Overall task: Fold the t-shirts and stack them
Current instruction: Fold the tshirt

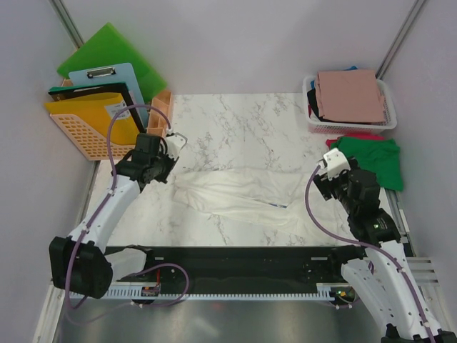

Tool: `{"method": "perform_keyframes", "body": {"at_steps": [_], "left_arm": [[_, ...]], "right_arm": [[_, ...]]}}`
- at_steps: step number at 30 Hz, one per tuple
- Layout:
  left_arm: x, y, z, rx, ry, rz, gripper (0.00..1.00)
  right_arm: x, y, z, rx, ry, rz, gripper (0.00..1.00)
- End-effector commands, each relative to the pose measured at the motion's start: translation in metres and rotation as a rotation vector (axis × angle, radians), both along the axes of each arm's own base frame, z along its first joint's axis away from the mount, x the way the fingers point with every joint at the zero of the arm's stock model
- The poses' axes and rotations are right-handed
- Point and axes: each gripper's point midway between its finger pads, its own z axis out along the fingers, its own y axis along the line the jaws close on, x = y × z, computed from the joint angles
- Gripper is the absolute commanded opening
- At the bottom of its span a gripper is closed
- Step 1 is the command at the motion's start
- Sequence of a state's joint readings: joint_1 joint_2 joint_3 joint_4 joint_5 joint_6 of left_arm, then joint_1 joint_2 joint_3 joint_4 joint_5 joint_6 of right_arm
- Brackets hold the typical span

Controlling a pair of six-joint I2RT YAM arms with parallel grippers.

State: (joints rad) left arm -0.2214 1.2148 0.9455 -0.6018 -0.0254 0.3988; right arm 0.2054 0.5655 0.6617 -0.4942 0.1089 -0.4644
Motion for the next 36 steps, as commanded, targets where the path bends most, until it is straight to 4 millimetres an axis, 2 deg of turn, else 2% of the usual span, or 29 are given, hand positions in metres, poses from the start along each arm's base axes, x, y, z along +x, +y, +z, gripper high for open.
{"method": "perform_keyframes", "body": {"at_steps": [1, 2, 4, 5, 6, 8, 10, 12, 14, 15, 17, 18, 21, 26, 32, 35, 36], "left_arm": [[-0.039, -0.033, -0.017, -0.147, 0.141, -0.147, 0.02], [-0.044, -0.032, -0.025, -0.139, 0.173, -0.149, 0.02], [-0.057, -0.032, -0.039, -0.138, 0.23, -0.166, 0.02], [-0.061, -0.032, -0.044, -0.136, 0.243, -0.178, 0.02], [-0.071, -0.034, -0.051, -0.153, 0.282, -0.197, 0.02], [-0.08, -0.035, -0.06, -0.155, 0.325, -0.213, 0.03], [-0.084, -0.033, -0.069, -0.143, 0.363, -0.212, 0.07], [-0.083, -0.032, -0.072, -0.135, 0.372, -0.207, 0.02], [-0.079, -0.034, -0.068, -0.142, 0.356, -0.207, 0.04], [-0.078, -0.035, -0.066, -0.149, 0.351, -0.206, 0.17], [-0.072, -0.038, -0.058, -0.16, 0.325, -0.208, 0.32], [-0.07, -0.039, -0.055, -0.163, 0.318, -0.207, 0.6], [-0.063, -0.039, -0.046, -0.16, 0.278, -0.202, 0.77], [-0.056, -0.027, -0.058, -0.095, 0.305, -0.149, 0.79], [-0.053, -0.03, -0.067, -0.104, 0.33, -0.13, 0.77], [-0.051, -0.03, -0.072, -0.103, 0.35, -0.119, 0.68], [-0.051, -0.031, -0.075, -0.104, 0.359, -0.118, 0.44]], "right_arm": [[0.003, 0.014, -0.002, 0.048, 0.014, 0.057, 0.8], [0.003, 0.019, -0.002, 0.055, 0.026, 0.081, 0.68], [0.004, 0.03, -0.012, 0.072, 0.099, 0.138, 0.59], [0.005, 0.034, -0.009, 0.077, 0.107, 0.153, 0.61], [0.008, 0.038, -0.017, 0.068, 0.149, 0.178, 0.67], [0.013, 0.038, -0.021, 0.058, 0.178, 0.179, 0.81], [0.02, 0.042, -0.028, 0.052, 0.204, 0.193, 0.85], [0.024, 0.045, -0.034, 0.056, 0.221, 0.201, 0.86], [0.028, 0.048, -0.037, 0.075, 0.225, 0.205, 0.86], [0.028, 0.049, -0.039, 0.082, 0.227, 0.205, 0.86], [0.028, 0.052, -0.041, 0.099, 0.226, 0.213, 0.87], [0.028, 0.052, -0.041, 0.099, 0.224, 0.213, 0.87], [0.026, 0.049, -0.038, 0.09, 0.208, 0.201, 0.88], [0.023, 0.047, -0.036, 0.086, 0.187, 0.203, 0.9], [0.025, 0.047, -0.036, 0.086, 0.186, 0.2, 0.9], [0.025, 0.047, -0.037, 0.084, 0.188, 0.199, 0.9], [0.025, 0.047, -0.037, 0.084, 0.187, 0.199, 0.9]]}}
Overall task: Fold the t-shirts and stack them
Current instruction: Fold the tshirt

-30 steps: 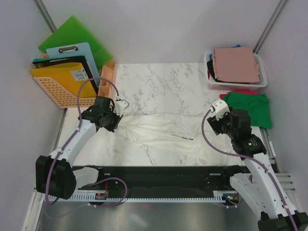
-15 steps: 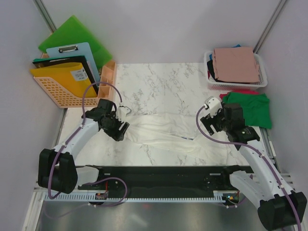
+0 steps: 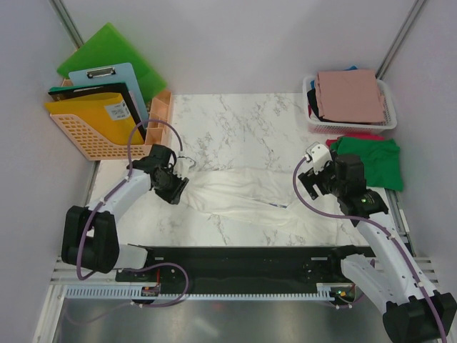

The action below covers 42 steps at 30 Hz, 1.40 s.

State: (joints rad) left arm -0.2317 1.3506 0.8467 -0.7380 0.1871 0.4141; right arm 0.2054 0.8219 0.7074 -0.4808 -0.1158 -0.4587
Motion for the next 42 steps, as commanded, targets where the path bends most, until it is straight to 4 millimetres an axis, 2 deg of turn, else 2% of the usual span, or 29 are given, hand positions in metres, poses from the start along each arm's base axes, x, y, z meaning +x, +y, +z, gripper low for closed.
{"method": "perform_keyframes", "body": {"at_steps": [1, 2, 3, 7, 13, 14, 17, 18, 24, 36, 39, 40, 42], "left_arm": [[0.018, -0.007, 0.004, -0.012, -0.034, 0.015, 0.32], [0.018, -0.007, 0.003, -0.012, -0.033, 0.015, 0.17], [0.018, -0.007, 0.0, -0.005, -0.022, 0.017, 0.13], [0.017, -0.004, -0.008, 0.017, 0.004, 0.017, 0.09], [0.021, 0.002, -0.004, 0.049, -0.027, 0.018, 0.25], [0.021, 0.004, -0.003, 0.059, -0.033, 0.02, 0.34], [0.024, 0.01, 0.0, 0.088, -0.06, 0.024, 0.49], [0.024, 0.012, 0.0, 0.095, -0.064, 0.024, 0.5], [0.031, 0.016, -0.009, 0.127, -0.075, 0.035, 0.52], [0.044, 0.001, -0.017, 0.073, -0.042, 0.036, 0.49], [0.044, -0.003, -0.018, 0.056, -0.032, 0.035, 0.29], [0.044, -0.004, -0.019, 0.052, -0.032, 0.031, 0.03], [0.042, -0.004, -0.02, 0.051, -0.025, 0.033, 0.02]], "right_arm": [[0.005, 0.002, 0.003, 0.016, -0.026, -0.001, 0.9], [0.005, 0.002, 0.004, 0.016, -0.027, -0.001, 0.9], [0.005, 0.002, 0.004, 0.015, -0.026, -0.003, 0.9], [0.005, 0.001, 0.005, 0.014, -0.036, -0.003, 0.91], [0.005, 0.001, 0.002, 0.011, -0.027, -0.002, 0.91], [0.005, 0.001, 0.002, 0.012, -0.027, -0.004, 0.91], [0.005, 0.002, 0.003, 0.013, -0.028, -0.002, 0.91], [0.005, 0.002, 0.003, 0.016, -0.029, -0.001, 0.91], [0.005, 0.003, 0.003, 0.022, -0.027, 0.004, 0.91], [0.006, -0.001, 0.001, 0.001, -0.031, -0.008, 0.91], [0.006, -0.001, -0.001, -0.003, -0.026, -0.008, 0.91], [0.007, -0.001, -0.001, -0.004, -0.028, -0.008, 0.91], [0.007, -0.002, -0.002, -0.008, -0.026, -0.01, 0.91]]}}
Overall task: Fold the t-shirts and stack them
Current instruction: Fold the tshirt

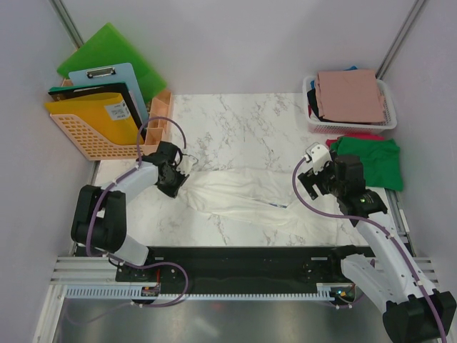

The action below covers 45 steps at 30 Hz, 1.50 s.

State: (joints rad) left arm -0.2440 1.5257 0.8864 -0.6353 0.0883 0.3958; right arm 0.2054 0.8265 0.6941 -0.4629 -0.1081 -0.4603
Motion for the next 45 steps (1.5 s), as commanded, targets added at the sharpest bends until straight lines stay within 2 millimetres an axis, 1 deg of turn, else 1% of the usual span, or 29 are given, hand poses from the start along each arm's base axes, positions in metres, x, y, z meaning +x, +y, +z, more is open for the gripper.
{"method": "perform_keyframes", "body": {"at_steps": [1, 7, 12, 13, 17, 18, 21, 22, 25, 28, 34, 35, 39, 42, 43, 44, 45], "left_arm": [[0.013, -0.01, 0.007, -0.042, -0.039, -0.007, 0.02], [0.006, 0.0, 0.007, 0.008, -0.049, -0.011, 0.02], [-0.003, 0.015, 0.018, 0.076, -0.066, -0.01, 0.02], [-0.003, 0.021, 0.021, 0.106, -0.075, -0.01, 0.02], [-0.011, 0.022, 0.032, 0.098, -0.082, -0.019, 0.02], [-0.016, 0.022, 0.033, 0.098, -0.058, -0.022, 0.02], [-0.023, 0.023, 0.03, 0.102, -0.006, -0.024, 0.02], [-0.028, 0.024, 0.025, 0.112, 0.026, -0.027, 0.02], [-0.035, 0.028, 0.02, 0.131, 0.047, -0.025, 0.02], [-0.04, 0.033, 0.022, 0.147, 0.042, -0.028, 0.02], [-0.059, 0.039, 0.028, 0.159, 0.068, -0.048, 0.02], [-0.066, 0.04, 0.028, 0.162, 0.093, -0.05, 0.02], [-0.08, 0.044, 0.028, 0.169, 0.13, -0.058, 0.02], [-0.095, 0.047, 0.021, 0.176, 0.179, -0.068, 0.02], [-0.098, 0.047, 0.02, 0.178, 0.191, -0.069, 0.04], [-0.102, 0.048, 0.019, 0.182, 0.207, -0.069, 0.31], [-0.107, 0.049, 0.017, 0.183, 0.223, -0.068, 0.41]], "right_arm": [[0.005, -0.001, 0.002, -0.002, -0.026, -0.006, 0.91], [0.005, -0.001, -0.001, -0.005, -0.019, -0.006, 0.91], [0.007, 0.0, 0.001, -0.001, -0.024, -0.006, 0.91], [0.007, -0.001, 0.001, 0.0, -0.024, -0.008, 0.91], [0.007, 0.0, 0.002, 0.0, -0.025, -0.006, 0.91], [0.007, 0.0, 0.002, 0.001, -0.025, -0.005, 0.91], [0.007, 0.001, 0.004, 0.004, -0.034, -0.002, 0.91], [0.007, 0.001, 0.004, 0.004, -0.034, -0.003, 0.91], [0.007, -0.001, 0.006, 0.002, -0.042, -0.009, 0.91], [0.006, -0.002, 0.006, -0.002, -0.045, -0.011, 0.91], [0.007, -0.001, 0.007, 0.0, -0.051, -0.007, 0.91], [0.008, -0.001, 0.007, -0.002, -0.05, -0.009, 0.91], [0.009, -0.001, 0.008, 0.001, -0.052, -0.007, 0.92], [0.009, -0.001, 0.009, 0.003, -0.055, -0.01, 0.91], [0.009, -0.001, 0.009, 0.004, -0.058, -0.008, 0.92], [0.008, -0.001, 0.008, 0.003, -0.055, -0.01, 0.92], [0.008, 0.0, 0.008, 0.004, -0.054, -0.007, 0.92]]}}
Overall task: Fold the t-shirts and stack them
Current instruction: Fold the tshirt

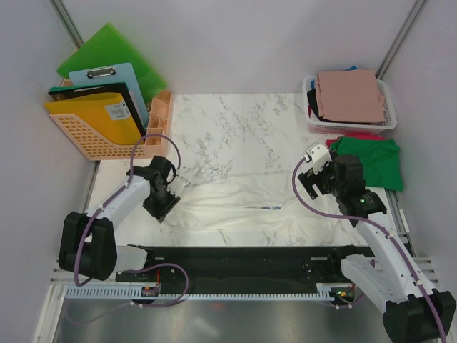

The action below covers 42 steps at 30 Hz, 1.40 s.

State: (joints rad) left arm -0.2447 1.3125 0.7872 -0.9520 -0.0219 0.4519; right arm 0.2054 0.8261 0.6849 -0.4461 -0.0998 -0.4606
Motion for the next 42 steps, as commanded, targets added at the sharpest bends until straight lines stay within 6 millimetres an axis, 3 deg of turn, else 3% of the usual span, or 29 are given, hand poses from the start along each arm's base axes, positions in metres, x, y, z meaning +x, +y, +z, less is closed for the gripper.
{"method": "perform_keyframes", "body": {"at_steps": [1, 3, 6, 10, 13, 15, 18, 22, 23, 28, 29, 30, 32, 36, 37, 39, 42], "left_arm": [[-0.019, 0.006, -0.001, 0.019, 0.051, -0.024, 0.5], [-0.016, 0.007, 0.005, 0.015, 0.002, -0.025, 0.66], [-0.012, 0.013, 0.016, 0.027, -0.067, -0.007, 0.76], [-0.004, 0.018, 0.044, 0.022, -0.234, 0.04, 0.8], [0.013, 0.015, 0.077, -0.03, -0.432, 0.117, 0.8], [0.022, 0.012, 0.096, -0.07, -0.533, 0.159, 0.82], [0.035, 0.011, 0.12, -0.116, -0.669, 0.212, 0.92], [0.044, 0.019, 0.126, -0.108, -0.731, 0.25, 0.93], [0.049, 0.019, 0.129, -0.111, -0.758, 0.248, 0.93], [0.051, 0.023, 0.121, -0.108, -0.802, 0.245, 0.94], [0.051, 0.025, 0.117, -0.098, -0.795, 0.243, 0.94], [0.05, 0.027, 0.115, -0.088, -0.79, 0.244, 0.94], [0.049, 0.029, 0.111, -0.072, -0.782, 0.239, 0.94], [0.048, 0.032, 0.106, -0.062, -0.768, 0.25, 0.94], [0.049, 0.031, 0.106, -0.068, -0.767, 0.249, 0.94], [0.049, 0.033, 0.105, -0.066, -0.761, 0.261, 0.94], [0.05, 0.034, 0.103, -0.064, -0.75, 0.267, 0.94]], "right_arm": [[0.006, 0.002, 0.009, 0.01, -0.043, 0.005, 0.92], [0.005, 0.002, 0.007, 0.009, -0.036, 0.011, 0.93], [0.002, 0.003, 0.003, 0.003, -0.017, 0.023, 0.94], [0.002, 0.005, 0.001, 0.003, -0.006, 0.036, 0.95], [-0.003, 0.021, -0.002, 0.045, 0.03, 0.118, 0.97], [-0.012, 0.045, -0.012, 0.076, 0.12, 0.232, 0.98], [-0.022, 0.081, -0.031, 0.06, 0.254, 0.36, 0.98], [-0.029, 0.141, -0.037, 0.053, 0.315, 0.523, 0.98], [-0.034, 0.165, -0.034, 0.06, 0.308, 0.588, 0.98], [-0.033, 0.25, -0.033, 0.133, 0.387, 0.74, 0.98], [-0.03, 0.271, -0.019, 0.147, 0.358, 0.781, 0.98], [-0.029, 0.282, -0.03, 0.135, 0.385, 0.791, 0.97], [-0.024, 0.309, -0.029, 0.129, 0.365, 0.824, 0.97], [-0.02, 0.35, -0.032, 0.161, 0.392, 0.854, 0.95], [-0.019, 0.357, -0.034, 0.172, 0.402, 0.858, 0.9], [-0.022, 0.375, -0.043, 0.187, 0.434, 0.868, 0.85], [-0.032, 0.397, -0.054, 0.182, 0.449, 0.891, 0.85]]}}
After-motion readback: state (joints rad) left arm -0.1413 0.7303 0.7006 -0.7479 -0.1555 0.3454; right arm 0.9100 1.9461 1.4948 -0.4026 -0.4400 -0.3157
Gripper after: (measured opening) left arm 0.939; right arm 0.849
